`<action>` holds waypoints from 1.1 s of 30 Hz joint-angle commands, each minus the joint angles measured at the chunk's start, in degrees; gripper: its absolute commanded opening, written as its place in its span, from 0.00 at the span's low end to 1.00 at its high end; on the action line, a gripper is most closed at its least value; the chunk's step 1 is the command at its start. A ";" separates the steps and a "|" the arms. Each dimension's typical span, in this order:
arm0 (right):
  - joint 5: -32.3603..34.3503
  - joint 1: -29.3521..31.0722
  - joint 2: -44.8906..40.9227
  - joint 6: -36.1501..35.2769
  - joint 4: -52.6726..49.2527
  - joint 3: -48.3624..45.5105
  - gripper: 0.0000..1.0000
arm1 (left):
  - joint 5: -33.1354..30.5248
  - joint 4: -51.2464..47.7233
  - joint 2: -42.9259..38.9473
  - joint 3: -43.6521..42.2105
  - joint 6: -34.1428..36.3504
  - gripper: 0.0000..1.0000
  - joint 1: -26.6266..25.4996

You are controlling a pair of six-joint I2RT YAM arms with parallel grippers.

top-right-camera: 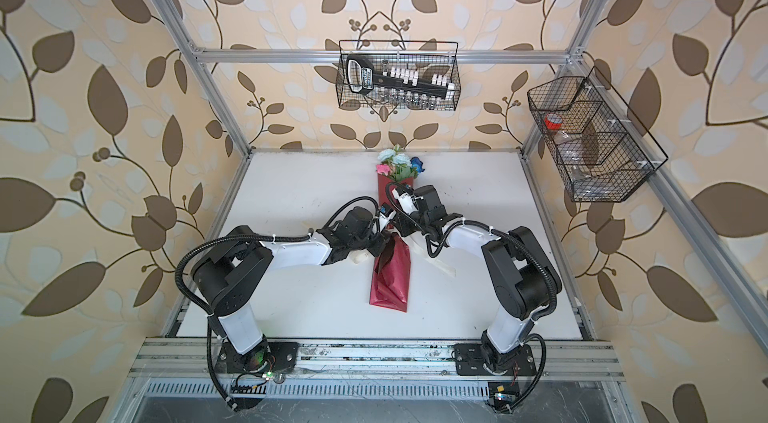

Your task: Tie the bouquet of fake flowers

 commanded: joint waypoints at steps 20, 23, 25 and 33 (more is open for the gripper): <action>2.33 2.08 1.73 -5.60 1.36 -0.79 0.38 | 3.36 2.53 1.28 -0.54 -1.84 0.00 1.29; 2.36 2.18 1.09 -5.67 1.47 -1.58 0.38 | 3.52 2.46 1.45 -0.63 -1.85 0.00 1.26; 3.31 2.25 1.13 -5.54 1.47 -1.72 0.36 | 3.51 2.55 1.45 -0.87 -1.93 0.00 1.37; 5.50 2.22 1.28 -2.56 3.45 -1.03 0.18 | 3.49 2.82 1.50 -1.95 -2.45 0.00 1.44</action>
